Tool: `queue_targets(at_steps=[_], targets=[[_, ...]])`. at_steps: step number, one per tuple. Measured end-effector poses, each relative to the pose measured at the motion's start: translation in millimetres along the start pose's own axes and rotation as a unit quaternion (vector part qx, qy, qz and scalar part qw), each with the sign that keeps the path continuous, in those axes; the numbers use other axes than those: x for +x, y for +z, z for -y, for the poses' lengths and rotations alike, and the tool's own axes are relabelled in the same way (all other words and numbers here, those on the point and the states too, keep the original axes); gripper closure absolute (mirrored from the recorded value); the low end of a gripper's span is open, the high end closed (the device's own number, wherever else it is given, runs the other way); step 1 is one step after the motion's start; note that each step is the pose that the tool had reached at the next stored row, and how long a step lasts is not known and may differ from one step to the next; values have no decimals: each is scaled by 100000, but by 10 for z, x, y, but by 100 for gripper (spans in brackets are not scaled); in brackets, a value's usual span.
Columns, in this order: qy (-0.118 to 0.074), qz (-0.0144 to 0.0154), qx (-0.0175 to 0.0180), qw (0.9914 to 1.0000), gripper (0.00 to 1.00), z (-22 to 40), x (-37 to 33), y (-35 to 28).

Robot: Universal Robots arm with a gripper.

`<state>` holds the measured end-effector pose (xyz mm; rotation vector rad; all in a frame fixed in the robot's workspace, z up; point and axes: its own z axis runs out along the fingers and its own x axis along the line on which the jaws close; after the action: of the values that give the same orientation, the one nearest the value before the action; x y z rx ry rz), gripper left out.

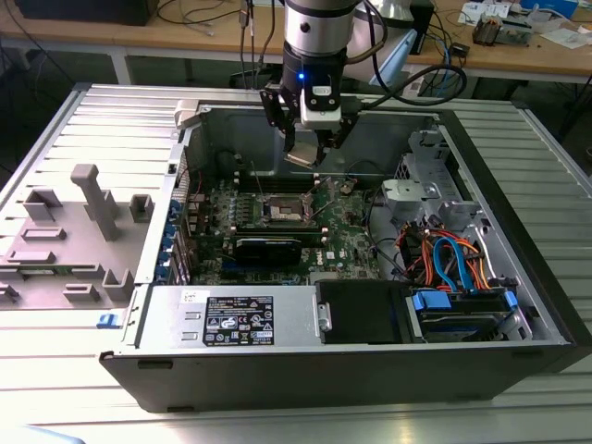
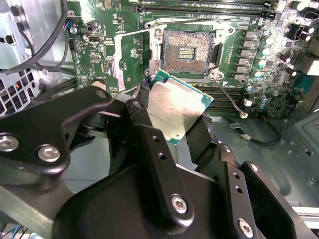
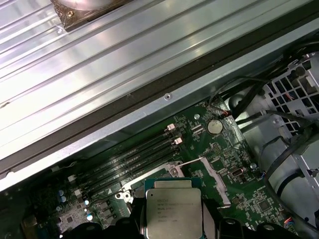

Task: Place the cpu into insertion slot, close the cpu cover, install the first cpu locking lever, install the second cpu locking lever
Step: 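Place the cpu into insertion slot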

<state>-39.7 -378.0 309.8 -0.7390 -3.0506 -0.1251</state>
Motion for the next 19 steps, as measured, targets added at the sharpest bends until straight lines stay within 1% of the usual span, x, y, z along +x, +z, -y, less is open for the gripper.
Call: queue_targets(at_steps=[19], targets=[[678, 53, -15, 99998, 45, 0, 0, 5]])
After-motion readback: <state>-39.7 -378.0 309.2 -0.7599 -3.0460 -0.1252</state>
